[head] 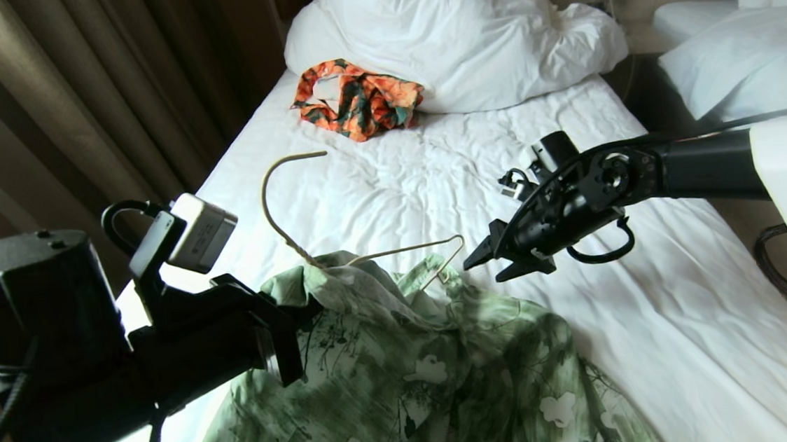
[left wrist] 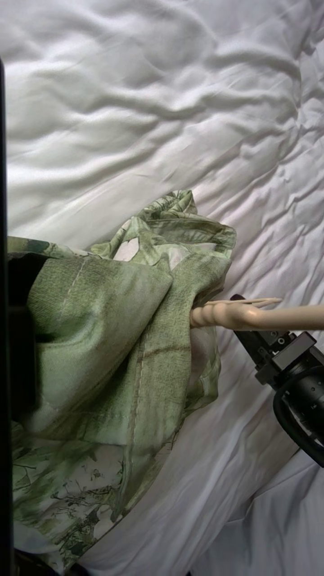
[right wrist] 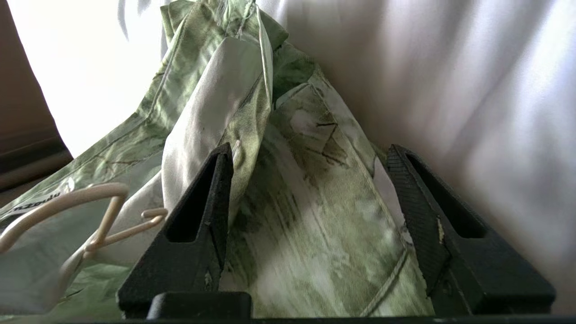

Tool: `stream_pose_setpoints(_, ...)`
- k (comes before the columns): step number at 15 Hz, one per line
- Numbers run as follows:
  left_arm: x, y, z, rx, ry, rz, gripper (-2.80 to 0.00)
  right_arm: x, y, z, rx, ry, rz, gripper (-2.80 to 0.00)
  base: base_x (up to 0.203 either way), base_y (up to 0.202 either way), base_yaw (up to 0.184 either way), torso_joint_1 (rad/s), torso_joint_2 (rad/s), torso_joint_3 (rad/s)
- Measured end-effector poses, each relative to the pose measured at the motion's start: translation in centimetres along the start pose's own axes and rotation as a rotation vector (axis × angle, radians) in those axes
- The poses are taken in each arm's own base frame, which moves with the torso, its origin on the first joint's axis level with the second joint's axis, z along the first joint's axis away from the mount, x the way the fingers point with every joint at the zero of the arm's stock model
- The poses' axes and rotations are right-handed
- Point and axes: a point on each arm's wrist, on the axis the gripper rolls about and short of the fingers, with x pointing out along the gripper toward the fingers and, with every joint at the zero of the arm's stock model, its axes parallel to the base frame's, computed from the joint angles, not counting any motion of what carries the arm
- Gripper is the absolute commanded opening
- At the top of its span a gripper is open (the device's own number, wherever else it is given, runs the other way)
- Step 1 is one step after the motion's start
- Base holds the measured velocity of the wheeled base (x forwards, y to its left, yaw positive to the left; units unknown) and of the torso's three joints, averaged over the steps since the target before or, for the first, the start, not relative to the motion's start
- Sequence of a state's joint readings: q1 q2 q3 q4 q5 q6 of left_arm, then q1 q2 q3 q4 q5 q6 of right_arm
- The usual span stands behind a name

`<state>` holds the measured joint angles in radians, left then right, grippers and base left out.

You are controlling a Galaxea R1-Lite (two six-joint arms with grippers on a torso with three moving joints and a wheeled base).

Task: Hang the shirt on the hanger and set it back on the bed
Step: Hook the other side of the shirt onto the hanger

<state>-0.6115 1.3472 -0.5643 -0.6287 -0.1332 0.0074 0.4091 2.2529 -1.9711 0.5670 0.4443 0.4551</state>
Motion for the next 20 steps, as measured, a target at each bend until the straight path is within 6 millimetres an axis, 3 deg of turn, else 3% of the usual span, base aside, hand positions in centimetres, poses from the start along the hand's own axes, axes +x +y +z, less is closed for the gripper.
stream_pose_setpoints(12,-0.2,-0.3,-0.2,-0.019,-0.021,-0.014,-2.8,5.1,2.5,-0.3,-0.081,-0.151,0.0,0.0,0.0,0.0,0.0,0.0,0.0,0.0)
stream_pose_setpoints(13,-0.2,-0.4,-0.2,-0.019,-0.02,-0.015,-2.8,5.3,2.5,-0.4,-0.083,-0.147,-0.002,-2.8,0.0,0.0,0.0,0.0,0.0,0.0)
stream_pose_setpoints(20,-0.2,-0.4,-0.2,-0.019,-0.021,-0.015,-2.8,5.9,2.3,-0.5,-0.089,-0.147,-0.009,-2.8,0.0,0.0,0.0,0.0,0.0,0.0)
